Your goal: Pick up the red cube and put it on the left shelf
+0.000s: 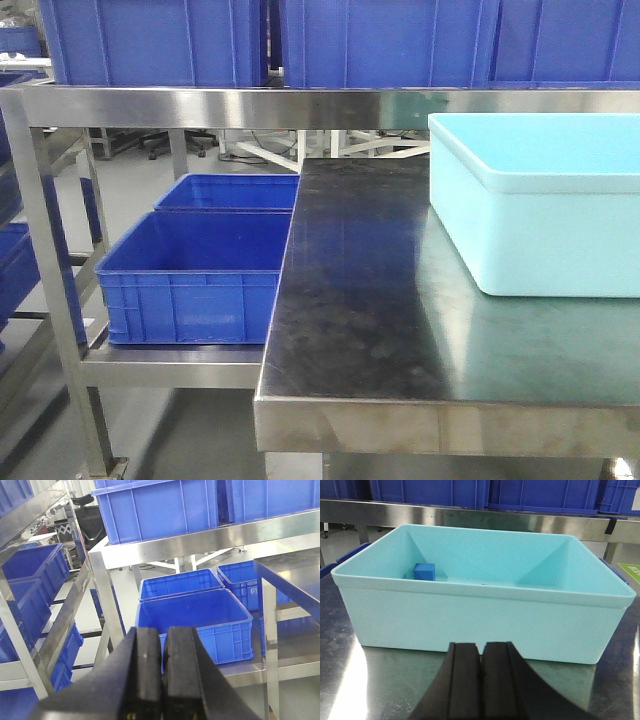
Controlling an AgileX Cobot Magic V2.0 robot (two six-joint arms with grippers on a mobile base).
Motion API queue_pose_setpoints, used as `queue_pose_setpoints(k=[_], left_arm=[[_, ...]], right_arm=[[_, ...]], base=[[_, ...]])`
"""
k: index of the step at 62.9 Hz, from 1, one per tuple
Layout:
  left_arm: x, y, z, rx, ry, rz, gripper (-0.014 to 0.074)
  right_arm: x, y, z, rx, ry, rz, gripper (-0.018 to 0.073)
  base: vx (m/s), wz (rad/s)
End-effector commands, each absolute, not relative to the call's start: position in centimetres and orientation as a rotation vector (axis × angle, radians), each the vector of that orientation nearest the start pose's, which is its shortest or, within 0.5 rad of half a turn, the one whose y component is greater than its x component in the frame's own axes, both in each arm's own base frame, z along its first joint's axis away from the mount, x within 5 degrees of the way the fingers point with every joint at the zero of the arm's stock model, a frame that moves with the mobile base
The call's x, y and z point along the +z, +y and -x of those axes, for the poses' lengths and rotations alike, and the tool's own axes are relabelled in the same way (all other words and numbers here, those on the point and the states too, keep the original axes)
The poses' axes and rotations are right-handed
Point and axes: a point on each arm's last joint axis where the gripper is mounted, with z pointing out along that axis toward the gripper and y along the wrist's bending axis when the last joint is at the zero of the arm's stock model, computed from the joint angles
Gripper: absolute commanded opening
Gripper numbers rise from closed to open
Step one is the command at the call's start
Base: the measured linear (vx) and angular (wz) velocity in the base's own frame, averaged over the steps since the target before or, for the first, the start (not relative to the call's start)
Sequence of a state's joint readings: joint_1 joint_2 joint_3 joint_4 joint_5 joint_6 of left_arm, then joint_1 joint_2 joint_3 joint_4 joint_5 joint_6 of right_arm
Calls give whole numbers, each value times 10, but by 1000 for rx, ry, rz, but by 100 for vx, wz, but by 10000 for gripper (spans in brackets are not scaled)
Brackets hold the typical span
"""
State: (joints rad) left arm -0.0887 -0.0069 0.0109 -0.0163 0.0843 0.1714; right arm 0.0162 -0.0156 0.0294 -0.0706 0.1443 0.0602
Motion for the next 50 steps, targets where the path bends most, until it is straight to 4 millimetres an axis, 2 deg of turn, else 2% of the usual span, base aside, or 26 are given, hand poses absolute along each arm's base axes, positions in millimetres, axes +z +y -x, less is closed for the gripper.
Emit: queue_pose_setpoints(k=[1, 50], left_arm=[[202, -5, -57, 47, 1505, -178, 102], [202, -5, -57, 47, 1505, -178, 102]], right_arm=[[208, 0, -54, -6, 1516, 17, 29], [208, 0, -54, -4, 1516, 19, 29]], base=[[0, 0], [0, 0]])
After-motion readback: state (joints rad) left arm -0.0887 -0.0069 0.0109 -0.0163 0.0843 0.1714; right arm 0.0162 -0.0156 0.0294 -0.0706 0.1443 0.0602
